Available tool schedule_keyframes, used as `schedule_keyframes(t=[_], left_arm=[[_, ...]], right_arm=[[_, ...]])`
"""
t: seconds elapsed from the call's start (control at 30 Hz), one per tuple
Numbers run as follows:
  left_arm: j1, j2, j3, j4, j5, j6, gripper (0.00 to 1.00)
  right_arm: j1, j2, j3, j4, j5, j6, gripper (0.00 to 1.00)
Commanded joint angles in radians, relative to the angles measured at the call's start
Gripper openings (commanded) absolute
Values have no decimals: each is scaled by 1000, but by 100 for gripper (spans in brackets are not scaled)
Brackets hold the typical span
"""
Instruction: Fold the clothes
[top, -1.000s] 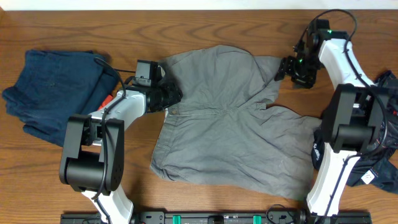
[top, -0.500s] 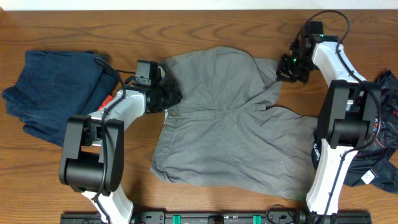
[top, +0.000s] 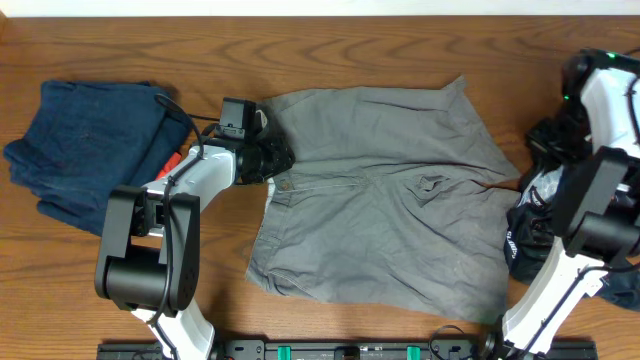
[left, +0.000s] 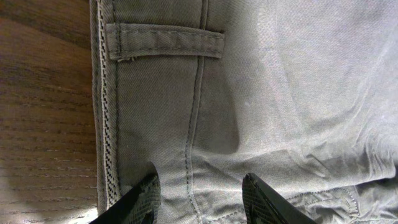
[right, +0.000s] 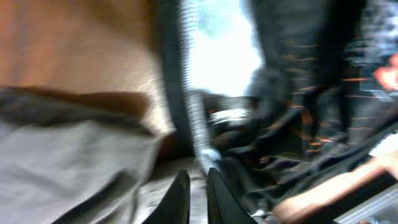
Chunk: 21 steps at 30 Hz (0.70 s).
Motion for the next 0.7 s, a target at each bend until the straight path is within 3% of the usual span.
schedule_keyframes(t=[0.0,0.1,0.17,0.23,0.53,0.67], left_arm=[[4,76,-78,-64,-92,9,46],[4,76,-78,-64,-92,9,46],[4,76,-78,-63,-92,9,47],[4,76,-78,-63,-92,9,46],[4,76,-78,-63,-92,9,47],[4,76,-78,-63,-92,9,47]], right_arm=[[-5,-11,15,21,11,-10,11],[1,-12,17,162,-243,-249,16],[13,-12,17,265,-469,-440,26],[34,-11,17,343,-607,-568,43],[212,24,15,575,-348,-618,83],[269,55,15,652,-292,-615,89]])
